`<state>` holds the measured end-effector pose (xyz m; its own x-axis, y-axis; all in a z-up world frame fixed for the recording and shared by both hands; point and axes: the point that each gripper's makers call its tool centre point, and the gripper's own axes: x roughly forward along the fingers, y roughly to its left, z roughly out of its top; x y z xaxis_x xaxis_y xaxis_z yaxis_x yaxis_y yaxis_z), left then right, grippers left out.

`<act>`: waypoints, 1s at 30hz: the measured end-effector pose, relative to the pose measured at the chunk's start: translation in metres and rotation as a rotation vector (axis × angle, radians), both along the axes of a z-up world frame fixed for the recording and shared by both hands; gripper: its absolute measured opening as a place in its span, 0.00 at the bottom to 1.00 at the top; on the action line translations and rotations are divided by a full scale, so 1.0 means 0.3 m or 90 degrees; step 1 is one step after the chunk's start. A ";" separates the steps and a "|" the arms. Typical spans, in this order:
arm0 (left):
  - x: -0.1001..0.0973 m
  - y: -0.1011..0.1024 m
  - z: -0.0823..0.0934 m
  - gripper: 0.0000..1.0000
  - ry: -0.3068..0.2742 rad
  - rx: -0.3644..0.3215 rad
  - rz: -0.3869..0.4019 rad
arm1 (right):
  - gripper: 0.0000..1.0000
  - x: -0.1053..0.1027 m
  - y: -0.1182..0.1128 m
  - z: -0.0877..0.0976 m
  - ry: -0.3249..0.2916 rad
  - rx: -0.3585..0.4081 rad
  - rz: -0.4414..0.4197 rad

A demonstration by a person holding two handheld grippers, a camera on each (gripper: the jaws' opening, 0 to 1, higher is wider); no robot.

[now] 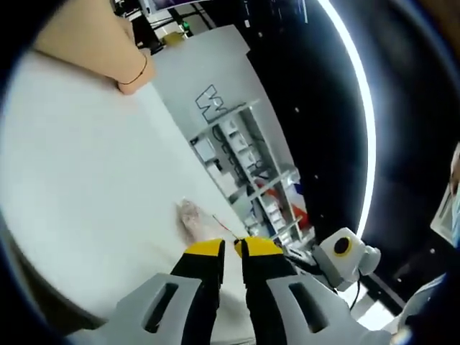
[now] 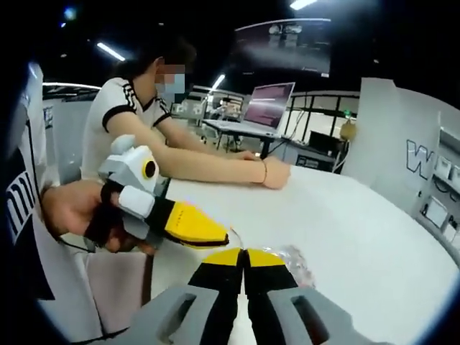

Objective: Open the resealable bag by pulling the two sides of the seal apart until the entire bag opening is separated and visibly accessible.

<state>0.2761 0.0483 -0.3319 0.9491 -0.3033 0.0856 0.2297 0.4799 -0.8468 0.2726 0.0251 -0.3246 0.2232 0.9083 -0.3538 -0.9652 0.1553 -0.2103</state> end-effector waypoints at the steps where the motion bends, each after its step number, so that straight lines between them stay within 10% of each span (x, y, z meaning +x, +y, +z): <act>1: 0.001 0.003 0.001 0.11 0.000 -0.001 0.001 | 0.00 -0.001 -0.001 -0.001 -0.002 0.000 0.001; 30: 0.014 -0.020 -0.017 0.02 0.027 0.007 -0.004 | 0.00 -0.014 -0.028 -0.010 -0.007 0.014 0.002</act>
